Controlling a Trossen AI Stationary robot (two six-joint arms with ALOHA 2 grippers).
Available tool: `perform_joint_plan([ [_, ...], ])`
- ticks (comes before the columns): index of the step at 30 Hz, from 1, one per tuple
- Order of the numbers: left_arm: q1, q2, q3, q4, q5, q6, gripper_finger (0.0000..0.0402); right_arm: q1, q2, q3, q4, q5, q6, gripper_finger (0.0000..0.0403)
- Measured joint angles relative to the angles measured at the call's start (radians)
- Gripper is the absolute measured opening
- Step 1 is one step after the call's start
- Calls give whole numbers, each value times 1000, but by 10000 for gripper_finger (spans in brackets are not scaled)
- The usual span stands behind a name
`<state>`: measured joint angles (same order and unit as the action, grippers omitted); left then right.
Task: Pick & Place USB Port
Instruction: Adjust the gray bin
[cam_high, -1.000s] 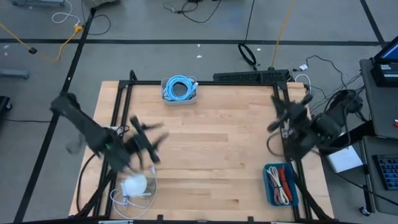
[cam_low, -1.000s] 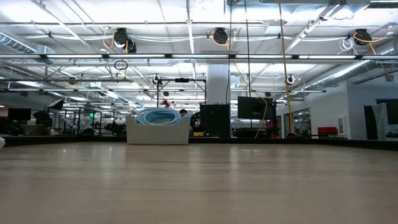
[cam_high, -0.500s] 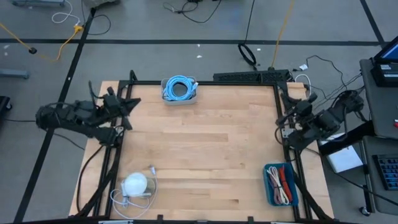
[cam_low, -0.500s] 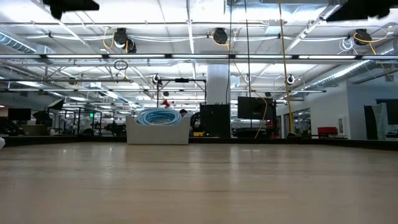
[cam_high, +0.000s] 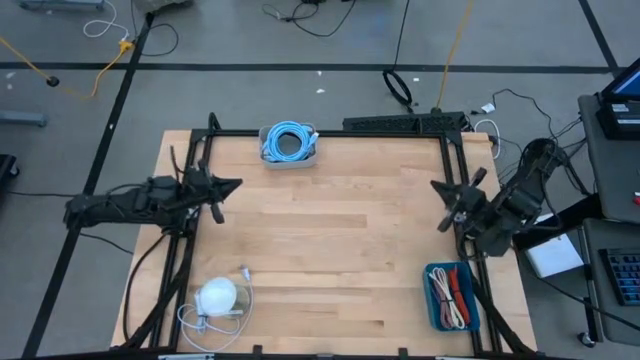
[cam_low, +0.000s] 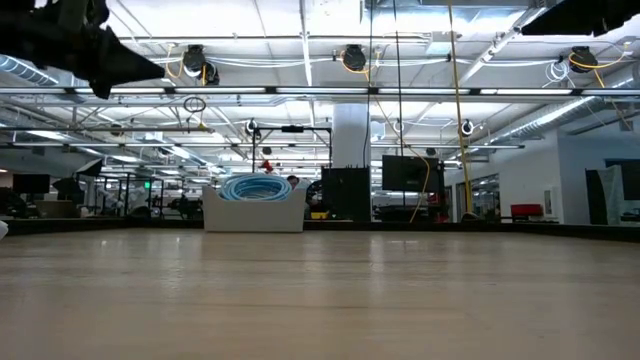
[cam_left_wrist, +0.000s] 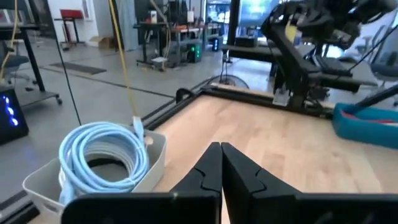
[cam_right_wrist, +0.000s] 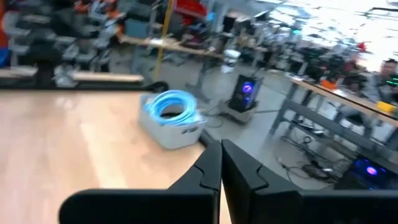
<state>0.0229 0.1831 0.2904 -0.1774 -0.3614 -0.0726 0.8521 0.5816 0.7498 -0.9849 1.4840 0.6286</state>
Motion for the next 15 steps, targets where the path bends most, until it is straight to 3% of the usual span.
perform_joint_plan([
  [7, 48, 1, -10, 30, 63, -15, 2, -52, -1, -10, 218, -98, -264, 0],
  [15, 77, 1, -10, 26, 101, -20, 1, -141, 1, -11, 270, -181, -345, 0],
])
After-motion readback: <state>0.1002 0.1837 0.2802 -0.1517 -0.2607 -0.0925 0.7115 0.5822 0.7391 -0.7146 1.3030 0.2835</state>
